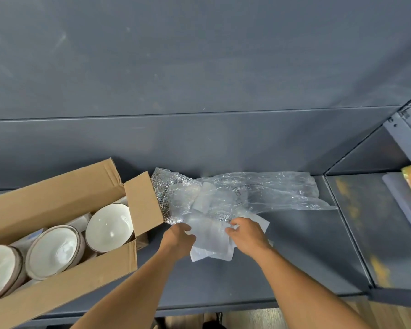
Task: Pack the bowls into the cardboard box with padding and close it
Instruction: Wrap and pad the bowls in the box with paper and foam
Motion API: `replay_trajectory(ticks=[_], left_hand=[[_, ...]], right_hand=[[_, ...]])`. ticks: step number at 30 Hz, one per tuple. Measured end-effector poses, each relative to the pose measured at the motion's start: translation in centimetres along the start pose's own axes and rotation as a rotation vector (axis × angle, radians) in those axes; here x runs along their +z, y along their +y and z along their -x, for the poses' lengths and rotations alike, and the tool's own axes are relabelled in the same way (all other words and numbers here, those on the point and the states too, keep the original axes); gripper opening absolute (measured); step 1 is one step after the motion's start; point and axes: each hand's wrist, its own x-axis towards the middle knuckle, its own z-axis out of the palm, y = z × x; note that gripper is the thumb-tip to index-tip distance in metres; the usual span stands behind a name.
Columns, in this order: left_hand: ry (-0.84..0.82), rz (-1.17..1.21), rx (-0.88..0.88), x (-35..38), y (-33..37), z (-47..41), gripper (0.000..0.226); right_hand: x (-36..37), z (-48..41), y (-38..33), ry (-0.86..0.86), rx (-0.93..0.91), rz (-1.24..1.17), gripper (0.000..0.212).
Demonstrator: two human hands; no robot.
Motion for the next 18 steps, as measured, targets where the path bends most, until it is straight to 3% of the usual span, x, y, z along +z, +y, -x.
replay_trajectory(ticks=[4,8,13,18], left_hand=[[0.000,0.226,-0.023,-0.1,1.6,0.0,0.054],[-0.010,0.319,0.080,-0.7,3.6,0.3,0.068],[-0.026,0.324,0.170,-1.5,5.4,0.3,0.075],[-0.046,0.343,0.125,-1.1,4.8,-0.5,0.073]], right_hand=[[-0.6,-1.1,-0.3,0.019,0.040,-0.191,0.046],[-2.0,-2.3,-0.4,0.066,0.063,-0.323,0.055],[-2.9,-3.1,-0.5,0.097,0.048,-0.303,0.055],[-1.9,-3.4,-0.1,0.065,0.079,-0.323,0.048]])
